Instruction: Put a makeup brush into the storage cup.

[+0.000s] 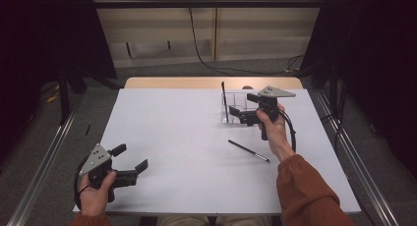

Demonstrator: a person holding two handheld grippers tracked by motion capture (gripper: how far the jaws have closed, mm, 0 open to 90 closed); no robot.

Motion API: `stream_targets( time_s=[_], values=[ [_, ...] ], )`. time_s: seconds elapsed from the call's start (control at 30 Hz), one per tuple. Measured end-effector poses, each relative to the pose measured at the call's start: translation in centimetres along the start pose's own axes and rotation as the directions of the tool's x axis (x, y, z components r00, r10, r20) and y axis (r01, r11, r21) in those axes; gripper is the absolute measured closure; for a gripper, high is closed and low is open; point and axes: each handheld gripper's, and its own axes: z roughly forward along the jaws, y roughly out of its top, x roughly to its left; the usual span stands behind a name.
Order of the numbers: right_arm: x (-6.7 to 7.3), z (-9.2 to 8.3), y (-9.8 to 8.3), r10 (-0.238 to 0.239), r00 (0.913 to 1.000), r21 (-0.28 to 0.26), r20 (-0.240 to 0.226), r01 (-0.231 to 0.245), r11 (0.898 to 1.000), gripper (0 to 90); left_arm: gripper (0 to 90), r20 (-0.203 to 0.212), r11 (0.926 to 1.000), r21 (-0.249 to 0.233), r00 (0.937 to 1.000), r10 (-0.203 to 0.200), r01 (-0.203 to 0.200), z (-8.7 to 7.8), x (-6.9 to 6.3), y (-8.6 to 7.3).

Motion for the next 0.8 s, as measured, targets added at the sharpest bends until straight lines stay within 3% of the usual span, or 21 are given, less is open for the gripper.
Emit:
stream_targets(
  time_s=[0.4, 0.8],
  values=[
    [0.8, -3.2, -0.7, -0.040, 0.9992, -0.016, -0.003, 0.040, 0.999, 3.1, 2.4, -0.012, 1.0000, -0.009, 0.9999, 0.000, 0.000, -0.1, 0.1, 0.0],
    [0.6, -6.6, -2.0, 0.007, 0.9999, -0.037, 0.010, -0.006, 0.999, 1.6, 2.4, -0.007, 0.9999, -0.011, 1.0000, 0.000, 0.000, -0.1, -0.1, 0.0]
  ],
)
